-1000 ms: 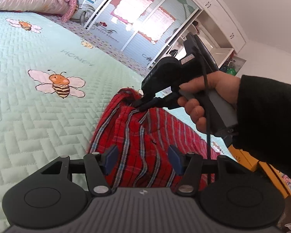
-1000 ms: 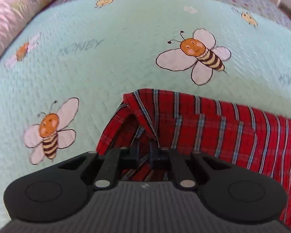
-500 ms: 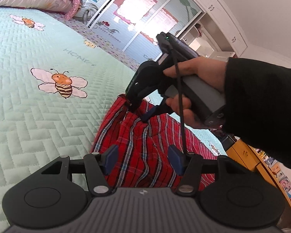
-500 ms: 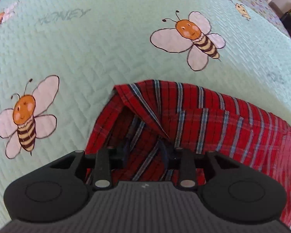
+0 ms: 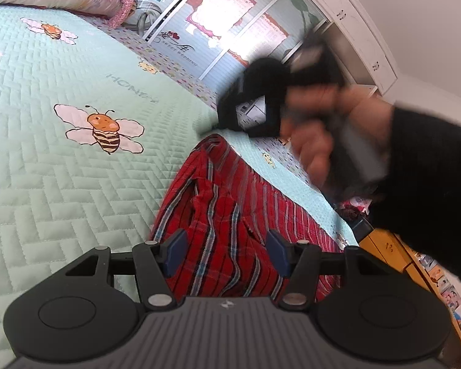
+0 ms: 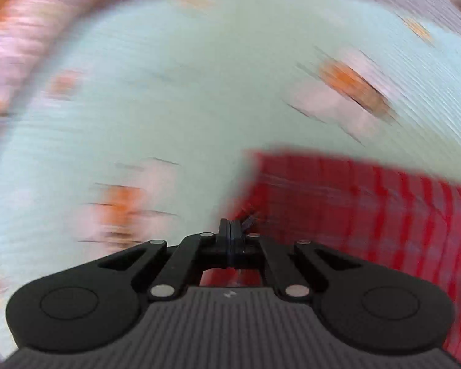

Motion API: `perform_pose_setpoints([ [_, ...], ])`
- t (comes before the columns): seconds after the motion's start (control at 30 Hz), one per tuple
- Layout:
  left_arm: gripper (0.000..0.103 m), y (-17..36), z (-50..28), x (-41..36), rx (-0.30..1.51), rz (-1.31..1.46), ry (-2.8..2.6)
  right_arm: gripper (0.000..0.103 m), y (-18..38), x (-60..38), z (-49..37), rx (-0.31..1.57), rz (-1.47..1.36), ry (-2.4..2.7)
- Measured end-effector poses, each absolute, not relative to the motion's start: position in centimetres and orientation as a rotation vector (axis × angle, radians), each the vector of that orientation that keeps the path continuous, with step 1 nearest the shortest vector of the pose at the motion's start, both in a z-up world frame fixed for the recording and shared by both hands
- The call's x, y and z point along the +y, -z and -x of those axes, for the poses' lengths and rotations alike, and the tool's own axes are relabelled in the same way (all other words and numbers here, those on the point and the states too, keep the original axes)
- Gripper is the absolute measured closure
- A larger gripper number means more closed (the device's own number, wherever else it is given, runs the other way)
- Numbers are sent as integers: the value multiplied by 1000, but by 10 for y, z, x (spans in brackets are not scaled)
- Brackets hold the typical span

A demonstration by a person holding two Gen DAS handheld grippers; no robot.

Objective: Fold clothes

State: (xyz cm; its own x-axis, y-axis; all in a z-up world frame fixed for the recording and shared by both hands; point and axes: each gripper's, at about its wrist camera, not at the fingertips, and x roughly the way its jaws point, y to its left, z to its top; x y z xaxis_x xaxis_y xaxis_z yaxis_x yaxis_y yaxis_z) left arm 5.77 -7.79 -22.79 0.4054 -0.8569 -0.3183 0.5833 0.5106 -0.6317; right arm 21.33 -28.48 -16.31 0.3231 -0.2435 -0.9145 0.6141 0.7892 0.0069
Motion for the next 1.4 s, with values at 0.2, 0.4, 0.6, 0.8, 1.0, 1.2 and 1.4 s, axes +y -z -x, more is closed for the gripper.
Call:
perform_pose_setpoints([
  [0.2,44,229,-59,-74,677,471,936,97,137,-271,-212,1027,-342,509],
  [0.4,44,228,-59,-76,674,472,950,60,130,-263,-220,1010,-291,493],
  [0.6,44,230,-61,-73,685,480,933,67,156,-257,-247,1101,-231,545],
  [0.8,44,229,-63,-70,683,499,938,103,162,-262,-247,1094,-295,505],
  [1.0,44,229,-63,-69,686,505,939,100,131,-257,-236,990,-323,385],
  [1.2,44,230,-66,-68,699,529,929,77,110,-282,-219,827,-413,469],
  [1.4,44,232,-63,-71,698,495,933,66,184,-298,-246,1018,-532,427],
])
